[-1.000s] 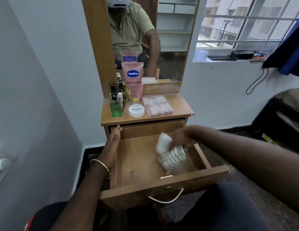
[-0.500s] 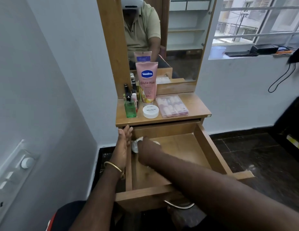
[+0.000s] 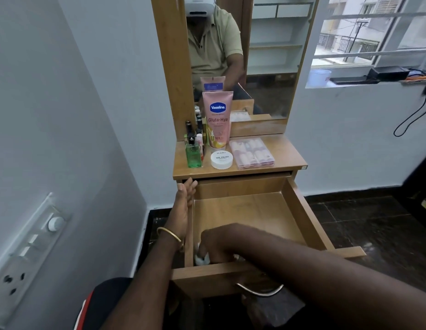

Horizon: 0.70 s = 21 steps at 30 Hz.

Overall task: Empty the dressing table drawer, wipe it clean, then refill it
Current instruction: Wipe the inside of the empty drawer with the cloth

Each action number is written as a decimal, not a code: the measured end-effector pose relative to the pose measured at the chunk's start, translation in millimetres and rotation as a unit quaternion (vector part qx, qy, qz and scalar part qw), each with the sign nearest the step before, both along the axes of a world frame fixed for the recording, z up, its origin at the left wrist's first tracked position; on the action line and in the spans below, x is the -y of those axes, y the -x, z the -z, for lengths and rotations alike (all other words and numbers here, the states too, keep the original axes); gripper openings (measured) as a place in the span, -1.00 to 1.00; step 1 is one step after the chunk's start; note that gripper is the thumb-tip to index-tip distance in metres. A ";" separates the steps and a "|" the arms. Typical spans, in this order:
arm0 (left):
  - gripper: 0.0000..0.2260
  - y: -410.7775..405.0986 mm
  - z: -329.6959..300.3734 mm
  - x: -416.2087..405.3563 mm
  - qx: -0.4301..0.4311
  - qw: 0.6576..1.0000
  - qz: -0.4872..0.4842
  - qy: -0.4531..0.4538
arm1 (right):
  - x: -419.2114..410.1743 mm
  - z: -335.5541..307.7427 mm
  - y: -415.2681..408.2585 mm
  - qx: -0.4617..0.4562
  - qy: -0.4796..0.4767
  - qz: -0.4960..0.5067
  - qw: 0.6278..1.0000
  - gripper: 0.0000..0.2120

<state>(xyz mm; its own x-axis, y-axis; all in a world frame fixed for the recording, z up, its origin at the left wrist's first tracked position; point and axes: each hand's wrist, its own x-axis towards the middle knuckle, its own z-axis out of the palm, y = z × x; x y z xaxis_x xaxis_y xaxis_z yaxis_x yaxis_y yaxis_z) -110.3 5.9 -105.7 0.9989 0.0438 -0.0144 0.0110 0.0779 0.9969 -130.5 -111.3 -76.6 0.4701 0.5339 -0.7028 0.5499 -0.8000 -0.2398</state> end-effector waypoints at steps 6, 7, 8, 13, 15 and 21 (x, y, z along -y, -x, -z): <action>-0.18 6.6 -6.8 -0.7 0.011 1.000 0.006 0.016 | -2.4 9.1 -19.3 -0.094 -0.011 0.072 0.993 -0.61; -0.04 6.9 -7.7 -1.7 0.014 1.000 0.010 0.013 | -0.7 11.7 -21.4 -0.107 -0.021 0.085 0.990 -0.61; 0.06 6.8 -7.4 -2.4 0.018 1.000 0.011 0.009 | 2.5 14.0 -22.1 -0.125 -0.028 0.106 0.986 -0.60; -0.13 1.2 -7.1 -6.5 0.009 1.000 0.016 0.013 | 51.8 -5.1 -19.7 -0.243 -0.220 0.300 0.896 -0.60; -0.19 -0.3 -3.6 -8.6 0.011 1.000 0.014 0.016 | 79.0 -15.6 -16.4 -0.277 -0.309 0.334 0.846 -0.64; -0.09 3.1 -4.3 -10.0 0.012 0.999 0.030 0.017 | 162.0 -39.1 -12.2 -0.284 -0.503 0.415 0.703 -0.61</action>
